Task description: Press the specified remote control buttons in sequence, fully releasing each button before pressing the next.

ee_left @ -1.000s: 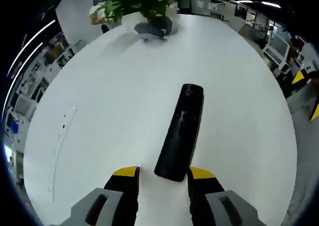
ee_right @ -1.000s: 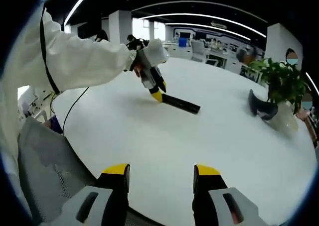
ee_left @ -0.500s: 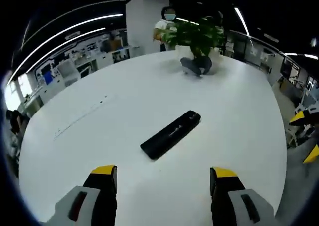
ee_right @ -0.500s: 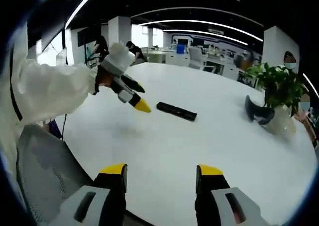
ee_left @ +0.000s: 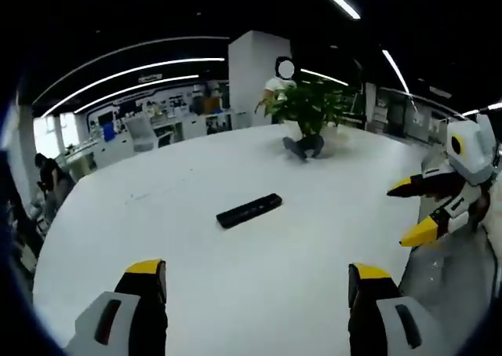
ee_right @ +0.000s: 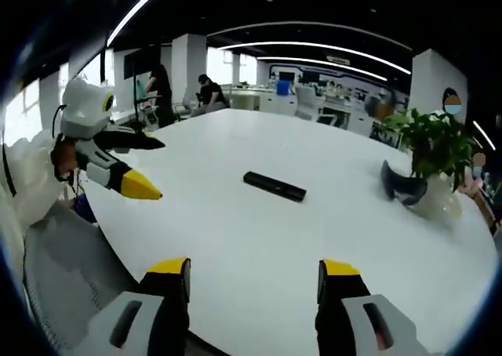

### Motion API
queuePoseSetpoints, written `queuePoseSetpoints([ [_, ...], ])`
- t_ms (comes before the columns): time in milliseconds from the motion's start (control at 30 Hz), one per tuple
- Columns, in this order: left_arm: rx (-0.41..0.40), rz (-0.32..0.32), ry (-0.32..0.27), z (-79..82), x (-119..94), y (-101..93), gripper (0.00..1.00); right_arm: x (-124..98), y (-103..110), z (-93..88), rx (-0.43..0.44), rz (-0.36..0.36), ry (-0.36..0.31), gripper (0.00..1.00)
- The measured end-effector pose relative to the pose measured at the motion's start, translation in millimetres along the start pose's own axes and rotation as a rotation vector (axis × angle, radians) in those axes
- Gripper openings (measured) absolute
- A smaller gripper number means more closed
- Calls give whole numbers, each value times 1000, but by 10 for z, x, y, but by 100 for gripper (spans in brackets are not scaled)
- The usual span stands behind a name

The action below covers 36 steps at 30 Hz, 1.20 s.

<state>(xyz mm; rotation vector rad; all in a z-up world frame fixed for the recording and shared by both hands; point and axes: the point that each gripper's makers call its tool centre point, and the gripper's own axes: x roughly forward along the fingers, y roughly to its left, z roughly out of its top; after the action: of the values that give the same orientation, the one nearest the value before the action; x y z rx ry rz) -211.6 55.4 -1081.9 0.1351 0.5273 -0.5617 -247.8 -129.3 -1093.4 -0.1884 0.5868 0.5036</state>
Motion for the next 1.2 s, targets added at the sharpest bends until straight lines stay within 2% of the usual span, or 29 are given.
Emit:
queuePoseSetpoints([
  [100,-13,19,-28,-39,-154,-13,100,-17,-27,26,8,-10,-16,66],
  [167,14,56,-22,-92,-227,34,100,-16,-28,29,11,-10,-17,67],
  [233,32,101,-40,-102,-300,99,100,-13,-28,27,6,-11,-17,67],
  [267,13,139,-73,-79,-336,158,100,-13,-28,30,2,-13,-18,68],
  [300,-4,147,-116,-48,-344,189,100,-13,-29,34,-1,-14,-20,69],
  [400,-55,177,-161,-39,-372,256,100,-13,-37,39,-5,-19,-23,71],
  [467,-53,201,-177,-66,-367,295,96,-13,-37,42,-11,-20,-24,70],
  [500,-31,207,-136,-61,-344,328,96,-13,-36,42,-12,-19,-23,70],
  [533,-23,225,-174,8,-356,355,93,-11,-41,45,-14,-22,-24,70],
  [567,-28,245,-244,109,-362,373,90,-11,-43,47,-14,-22,-25,70],
  [600,-85,238,-291,140,-330,375,88,-10,-46,45,-12,-23,-24,70],
  [633,-111,219,-290,112,-294,362,89,-8,-46,40,-11,-21,-21,70],
  [667,-114,210,-239,25,-225,365,90,-5,-42,34,-10,-20,-18,70],
  [767,-58,214,-165,-77,-162,337,92,1,-36,31,-18,-20,-14,70],
  [867,-41,194,-208,12,-183,251,92,8,-45,20,-21,-25,-6,70],
  [967,6,194,-179,-25,-157,223,93,8,-44,17,-19,-24,-5,70],
  [1200,24,203,-170,-33,-167,231,93,6,-42,5,-27,-28,1,70],
])
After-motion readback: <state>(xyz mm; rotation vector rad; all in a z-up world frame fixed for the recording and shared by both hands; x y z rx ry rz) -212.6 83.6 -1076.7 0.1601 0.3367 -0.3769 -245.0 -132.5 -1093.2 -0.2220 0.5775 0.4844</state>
